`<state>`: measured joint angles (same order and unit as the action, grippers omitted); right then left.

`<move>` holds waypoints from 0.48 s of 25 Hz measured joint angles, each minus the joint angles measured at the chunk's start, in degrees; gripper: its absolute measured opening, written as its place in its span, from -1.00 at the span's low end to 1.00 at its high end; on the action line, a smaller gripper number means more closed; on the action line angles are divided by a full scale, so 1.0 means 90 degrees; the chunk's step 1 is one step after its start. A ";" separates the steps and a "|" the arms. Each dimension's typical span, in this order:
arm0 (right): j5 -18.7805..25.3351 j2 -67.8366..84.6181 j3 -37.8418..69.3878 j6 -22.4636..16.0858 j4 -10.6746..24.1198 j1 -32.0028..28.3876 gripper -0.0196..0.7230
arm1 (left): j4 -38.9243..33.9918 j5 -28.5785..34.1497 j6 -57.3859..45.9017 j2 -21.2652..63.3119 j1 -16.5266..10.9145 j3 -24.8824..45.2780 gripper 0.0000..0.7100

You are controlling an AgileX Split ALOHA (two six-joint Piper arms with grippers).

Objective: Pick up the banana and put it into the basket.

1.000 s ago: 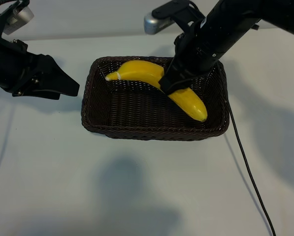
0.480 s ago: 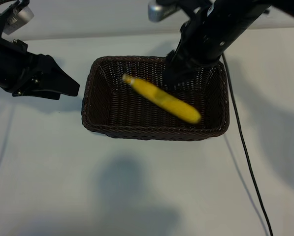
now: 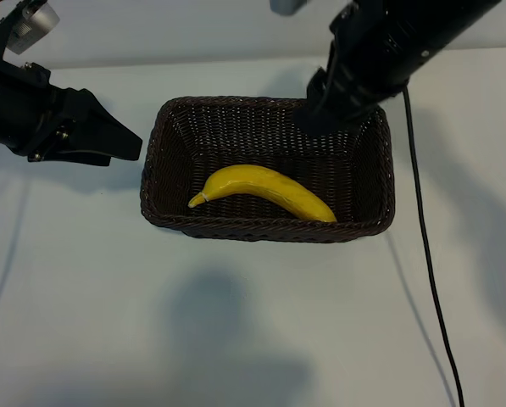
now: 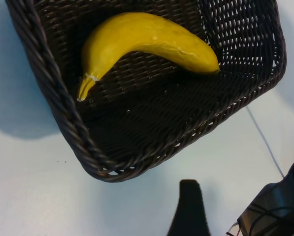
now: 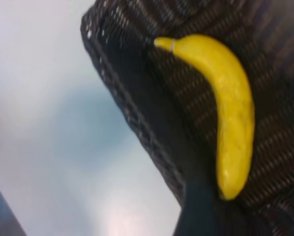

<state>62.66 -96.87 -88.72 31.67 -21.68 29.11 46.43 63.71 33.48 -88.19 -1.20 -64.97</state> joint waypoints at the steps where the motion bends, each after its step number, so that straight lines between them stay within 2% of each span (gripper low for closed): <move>1: -0.0028 0.0015 0.0161 0.0075 0.0007 0.0000 0.52 | 0.0000 0.0000 0.0000 0.0000 0.0000 0.0000 0.65; 9: -0.0727 0.0600 0.1765 0.0533 0.0034 -0.0187 0.52 | -0.0011 0.0000 0.0012 0.0000 0.0000 0.0000 0.65; 12: -0.0854 0.0946 0.2000 0.0700 -0.0155 -0.0419 0.52 | -0.0011 0.0000 0.0025 0.0000 0.0000 0.0000 0.65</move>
<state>54.97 -88.35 -70.72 37.98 -23.08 25.34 46.33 63.71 33.70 -88.19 -1.20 -64.97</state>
